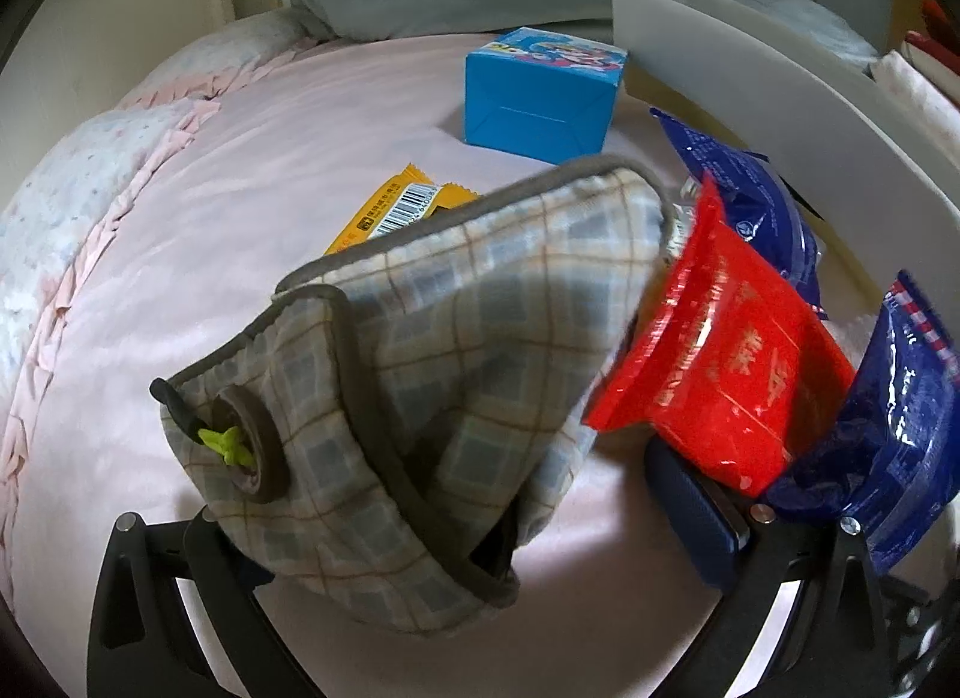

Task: Organize objects
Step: 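Move the right gripper over the dark blue snack bag, then close the right gripper on the dark blue bag and lift it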

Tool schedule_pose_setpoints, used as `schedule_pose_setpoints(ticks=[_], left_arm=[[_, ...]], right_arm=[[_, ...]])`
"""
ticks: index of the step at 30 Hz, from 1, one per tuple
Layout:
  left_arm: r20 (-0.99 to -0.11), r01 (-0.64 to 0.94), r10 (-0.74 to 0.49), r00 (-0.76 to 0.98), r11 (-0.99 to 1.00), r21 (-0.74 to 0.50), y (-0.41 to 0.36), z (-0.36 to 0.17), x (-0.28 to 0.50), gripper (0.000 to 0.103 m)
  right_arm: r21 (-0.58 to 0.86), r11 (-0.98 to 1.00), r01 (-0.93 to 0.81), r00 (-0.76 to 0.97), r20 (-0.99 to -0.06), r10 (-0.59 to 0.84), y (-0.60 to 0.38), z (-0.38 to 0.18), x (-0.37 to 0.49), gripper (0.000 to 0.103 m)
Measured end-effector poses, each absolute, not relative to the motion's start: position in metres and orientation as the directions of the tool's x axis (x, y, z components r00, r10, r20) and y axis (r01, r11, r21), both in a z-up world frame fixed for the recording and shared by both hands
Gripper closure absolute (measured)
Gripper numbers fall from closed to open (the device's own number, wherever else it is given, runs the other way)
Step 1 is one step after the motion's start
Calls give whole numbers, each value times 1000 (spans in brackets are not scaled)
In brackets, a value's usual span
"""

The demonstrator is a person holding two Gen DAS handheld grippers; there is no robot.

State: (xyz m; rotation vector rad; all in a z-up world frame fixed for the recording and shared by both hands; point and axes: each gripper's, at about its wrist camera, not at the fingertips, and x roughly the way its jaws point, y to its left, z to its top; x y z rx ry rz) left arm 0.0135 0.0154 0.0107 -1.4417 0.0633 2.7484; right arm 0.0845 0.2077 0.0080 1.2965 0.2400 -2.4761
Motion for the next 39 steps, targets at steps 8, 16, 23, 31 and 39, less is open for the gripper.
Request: schedule_pose_setpoints(ticks=[8,16,23,31,39], left_arm=[[-830,-51,76,-552,-997,-57,8,30,5,24],[-823,-123,75,-563,-992,-6,7,83,-9,37],[-780,-237,60,-623,-965,114,37,142,13,37],[-685,-134,110,-720,-991,-19,7,148,20,69],[-728,-114,52,-683,-993,36,-2,118,32,87]], right_arm=[[50,-954,296,-352,-923,-157,201,14,62,0],[296,-930,218,-328,-875,-356,214,68,56,37],[319,-922,221,-487,-783,-388,227,116,62,37],[251,-905,344,-547,-730,-411,198,113,63,37],[59,-820,569,-500,-767,-402,133,66,63,37]])
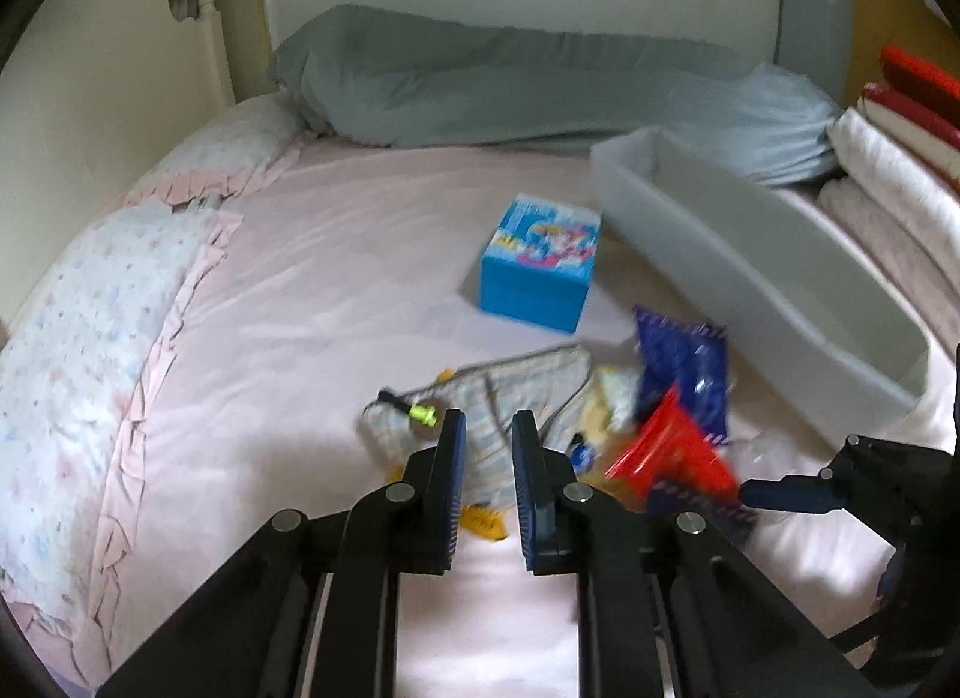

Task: Organize objects
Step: 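Close the right gripper on the dark blue bag and lift it, then carry the dark blue bag with the right gripper over the white bin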

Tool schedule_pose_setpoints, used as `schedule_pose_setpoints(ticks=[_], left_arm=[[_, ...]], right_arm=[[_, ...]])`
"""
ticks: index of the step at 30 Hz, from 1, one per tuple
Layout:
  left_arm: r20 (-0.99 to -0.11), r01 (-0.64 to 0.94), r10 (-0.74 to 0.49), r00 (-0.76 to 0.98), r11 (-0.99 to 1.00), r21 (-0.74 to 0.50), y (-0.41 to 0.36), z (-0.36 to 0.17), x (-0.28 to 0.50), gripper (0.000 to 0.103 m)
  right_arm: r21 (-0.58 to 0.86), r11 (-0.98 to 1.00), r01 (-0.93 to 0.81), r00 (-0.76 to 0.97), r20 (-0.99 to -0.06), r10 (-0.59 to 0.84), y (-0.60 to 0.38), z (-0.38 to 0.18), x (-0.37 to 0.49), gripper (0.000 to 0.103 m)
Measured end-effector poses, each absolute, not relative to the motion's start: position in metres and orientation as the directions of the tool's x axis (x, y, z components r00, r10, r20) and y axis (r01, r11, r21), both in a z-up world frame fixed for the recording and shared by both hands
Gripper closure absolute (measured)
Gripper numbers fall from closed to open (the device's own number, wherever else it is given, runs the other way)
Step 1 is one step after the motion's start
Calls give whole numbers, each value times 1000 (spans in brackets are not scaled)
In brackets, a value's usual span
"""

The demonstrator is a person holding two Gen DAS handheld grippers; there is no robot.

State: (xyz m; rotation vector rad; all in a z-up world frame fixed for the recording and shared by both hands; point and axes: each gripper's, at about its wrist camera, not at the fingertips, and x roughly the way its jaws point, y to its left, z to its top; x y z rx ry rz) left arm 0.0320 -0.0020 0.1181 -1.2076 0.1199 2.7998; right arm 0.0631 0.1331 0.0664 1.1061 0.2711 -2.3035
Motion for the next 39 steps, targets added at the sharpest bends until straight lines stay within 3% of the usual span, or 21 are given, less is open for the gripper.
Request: schedule_pose_setpoints(ticks=[3,10,12,13,15,16,19,20,30,39], left_arm=[[-725,-88,43,-687,-996,24,-9,104,34,87],[-758,-77,86,-647,-996,-48,-18,88,34,87],[-756,-75,79,-649,-996,-40,-19,88,34,86],[-754,-73,75,-653,-997,-36,-19,89,34,86],[-751,-72,71,-657,-997,-31,-19,90,34,85],[-748,-75,66,-660,-997,-23,-18,91,35,85],[-745,-84,62,-664,-996,-8,-13,94,35,84],[-745,-90,66,-663,-996,-8,-11,95,35,83],[-713,-140,100,-694,-990,-3,10,112,33,81],[-686,-199,156,-711,-980,-16,40,136,26,81]], right_arm=[[11,-806,591,-478,-801,-361,123,40,60,37],[-192,-775,603,-571,-782,-251,107,11,62,19],[-212,-776,594,-587,-773,-238,105,9,61,19],[-209,-781,588,-589,-772,-237,105,8,59,20],[-232,-805,546,-618,-760,-200,107,10,52,36],[-249,-813,526,-633,-753,-180,110,13,49,52],[-180,-830,527,-598,-773,-213,119,23,36,67],[-152,-835,529,-589,-774,-232,121,28,34,79],[30,-874,484,-578,-740,-345,145,75,22,81],[293,-859,421,-599,-621,-505,189,131,16,81]])
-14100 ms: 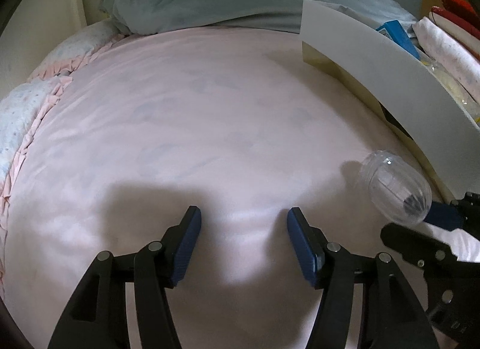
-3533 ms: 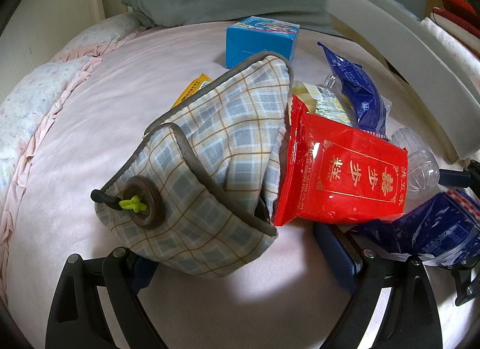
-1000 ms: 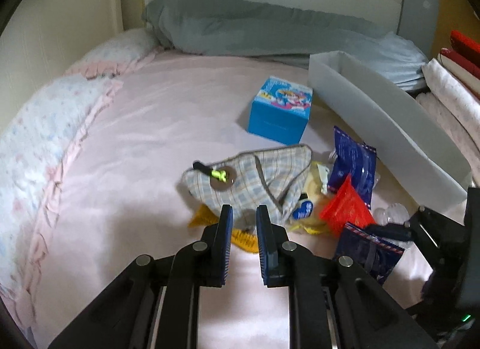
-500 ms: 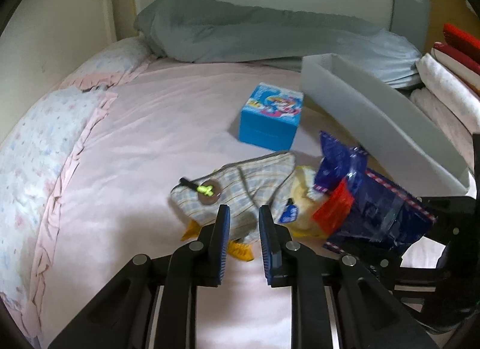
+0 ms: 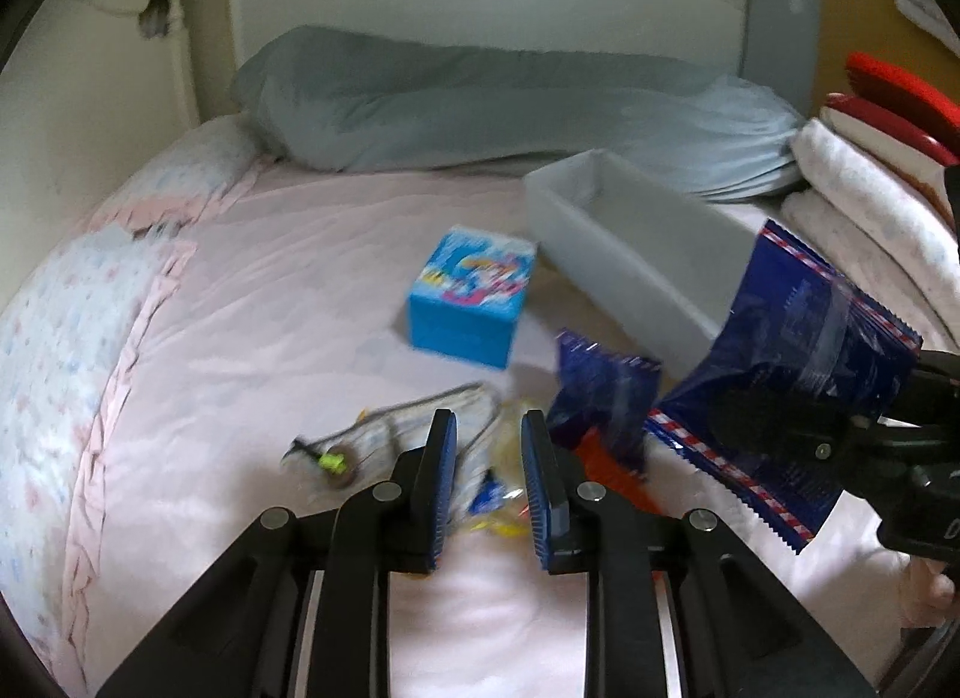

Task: Organize objects
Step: 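Carry the dark blue bag with the right gripper over the white bin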

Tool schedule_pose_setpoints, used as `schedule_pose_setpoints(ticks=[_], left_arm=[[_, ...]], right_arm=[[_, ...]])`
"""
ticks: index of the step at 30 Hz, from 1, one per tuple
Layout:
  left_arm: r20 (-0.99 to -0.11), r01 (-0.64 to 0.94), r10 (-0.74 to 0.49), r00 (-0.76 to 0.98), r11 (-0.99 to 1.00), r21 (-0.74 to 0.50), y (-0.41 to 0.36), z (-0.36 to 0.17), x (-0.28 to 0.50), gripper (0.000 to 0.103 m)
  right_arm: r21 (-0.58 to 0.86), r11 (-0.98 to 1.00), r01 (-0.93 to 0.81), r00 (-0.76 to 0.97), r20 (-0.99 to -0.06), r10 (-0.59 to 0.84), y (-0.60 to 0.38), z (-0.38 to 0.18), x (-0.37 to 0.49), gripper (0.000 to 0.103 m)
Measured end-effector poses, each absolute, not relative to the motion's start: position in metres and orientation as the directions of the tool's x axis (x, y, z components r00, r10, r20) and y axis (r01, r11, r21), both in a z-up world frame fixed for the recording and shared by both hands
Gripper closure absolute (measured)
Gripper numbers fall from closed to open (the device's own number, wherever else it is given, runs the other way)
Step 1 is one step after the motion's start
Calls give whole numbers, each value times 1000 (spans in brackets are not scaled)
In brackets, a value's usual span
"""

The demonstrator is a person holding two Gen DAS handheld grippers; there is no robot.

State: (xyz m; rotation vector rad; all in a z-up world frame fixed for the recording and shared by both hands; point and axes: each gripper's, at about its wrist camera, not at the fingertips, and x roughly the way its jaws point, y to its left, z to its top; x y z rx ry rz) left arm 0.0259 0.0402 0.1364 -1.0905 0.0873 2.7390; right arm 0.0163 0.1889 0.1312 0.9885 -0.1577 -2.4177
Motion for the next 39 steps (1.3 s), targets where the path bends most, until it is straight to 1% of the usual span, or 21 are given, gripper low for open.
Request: schedule_pose_setpoints(ticks=[4,12,16,18,19,23,27,30,33,35,39], left_arm=[[-657,-243,185,-731,-970,-3,63,153,24,77],[-606,-321,231,-761,-946,43,104,174,14,77],[-584,-351,279,-762,-936,11,121,177,5,77],[-580,-368,310,-753,-930,-19,129,176,0,77],[-580,-376,320,-750,-926,-25,132,175,-1,77],[-594,-397,321,-737,-918,-2,144,166,-3,77],[-607,-412,336,-720,-911,-15,149,161,-5,77],[-610,-416,350,-711,-909,-35,151,161,-5,77],[-625,-434,373,-686,-899,-60,154,156,-5,77],[-633,-439,378,-676,-896,-66,156,154,-5,77],[-655,-441,380,-653,-894,-78,160,149,-7,76]], right_arm=[[347,-846,405,-608,-589,-533,203,146,19,81],[436,-837,331,-657,-530,-536,247,169,20,81],[461,-844,274,-699,-507,-504,273,179,18,81],[442,-866,234,-717,-523,-461,281,181,17,81],[420,-883,208,-718,-548,-429,285,180,15,81],[344,-930,130,-711,-621,-329,290,174,12,80],[267,-959,99,-708,-658,-256,289,169,13,78],[213,-977,13,-718,-678,-157,295,167,13,78],[235,-972,-25,-721,-677,-145,306,165,12,77],[243,-970,-32,-705,-693,-151,309,161,11,77],[202,-979,-23,-673,-727,-134,302,150,9,76]])
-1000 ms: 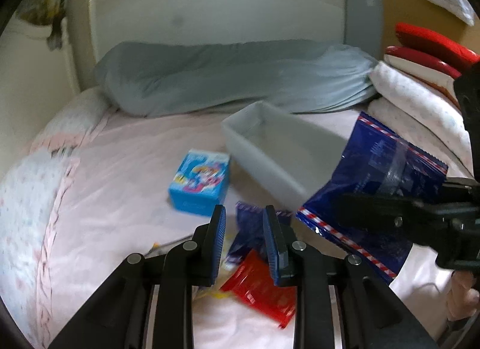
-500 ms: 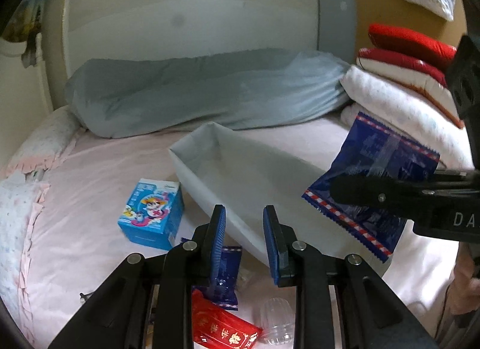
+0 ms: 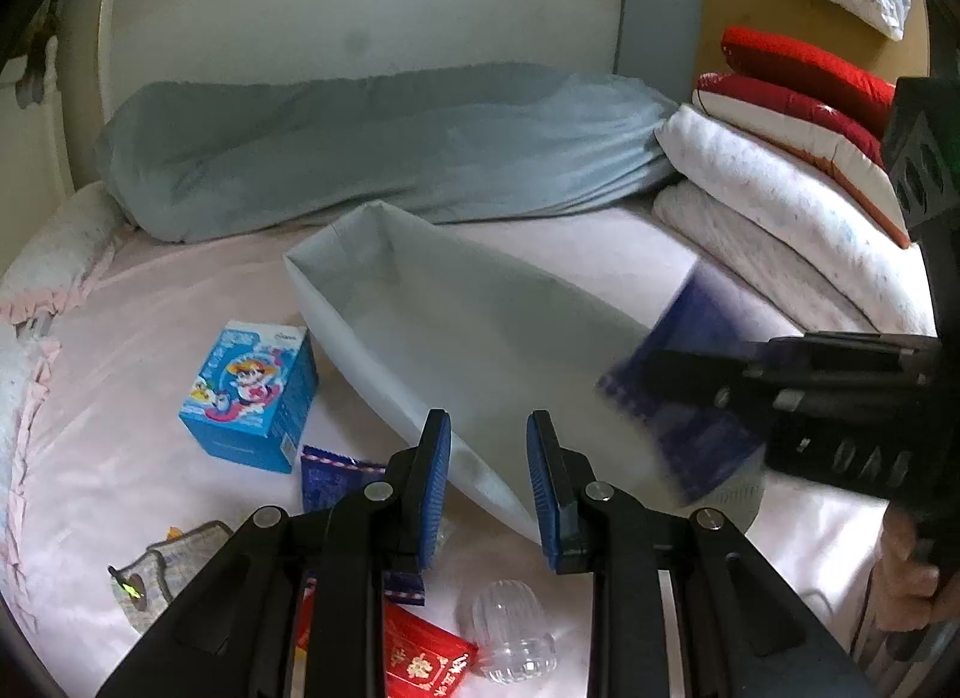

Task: Organize objects
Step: 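Carry the dark blue bag with the right gripper over the white bin, then open the right gripper to drop the bag into the bin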

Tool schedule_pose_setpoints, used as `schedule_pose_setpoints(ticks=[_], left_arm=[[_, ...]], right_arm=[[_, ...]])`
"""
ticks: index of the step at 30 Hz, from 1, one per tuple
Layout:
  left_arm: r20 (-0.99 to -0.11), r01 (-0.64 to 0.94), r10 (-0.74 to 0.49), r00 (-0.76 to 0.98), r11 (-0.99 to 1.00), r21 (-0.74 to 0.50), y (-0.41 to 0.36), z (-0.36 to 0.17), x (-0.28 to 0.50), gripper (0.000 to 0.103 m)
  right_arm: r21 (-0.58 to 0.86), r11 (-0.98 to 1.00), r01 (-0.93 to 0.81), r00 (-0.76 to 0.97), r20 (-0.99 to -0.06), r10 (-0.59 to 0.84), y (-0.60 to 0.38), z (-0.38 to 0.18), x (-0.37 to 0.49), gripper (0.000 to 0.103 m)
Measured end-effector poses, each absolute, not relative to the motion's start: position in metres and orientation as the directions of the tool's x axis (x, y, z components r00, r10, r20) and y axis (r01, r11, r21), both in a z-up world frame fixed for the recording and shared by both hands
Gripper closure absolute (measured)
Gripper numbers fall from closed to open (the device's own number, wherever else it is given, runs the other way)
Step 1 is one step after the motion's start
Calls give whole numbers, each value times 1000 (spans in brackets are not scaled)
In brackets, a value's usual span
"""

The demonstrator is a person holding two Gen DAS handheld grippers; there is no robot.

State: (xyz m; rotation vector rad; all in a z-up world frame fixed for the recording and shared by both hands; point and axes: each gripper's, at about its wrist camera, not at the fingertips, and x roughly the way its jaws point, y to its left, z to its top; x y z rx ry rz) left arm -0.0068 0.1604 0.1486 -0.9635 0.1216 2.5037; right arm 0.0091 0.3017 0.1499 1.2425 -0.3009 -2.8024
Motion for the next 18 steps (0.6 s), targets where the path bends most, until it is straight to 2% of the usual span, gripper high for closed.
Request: schedule_pose_setpoints(ticks=[5,9,15,18], left_arm=[[-685,-449,389,-616,-888,-101,164,141,-10,76],[-693,-454,394,-604,-885,-107,164,139,-11,76],[-660,-440,403,-634,-890,-120,153,145,-4,76],[-643,-423,405,-649,-896,-137,139,152,1,74]], right_arm=[[83,-997,3,-588,-806,-69,282,126,1,72],[90,-996,-18,-561,-825,-64,286,119,-1,72],[155,-988,5,-647,-753,-122,290,139,7,72],[182,-981,75,-687,-703,-183,280,150,15,72]])
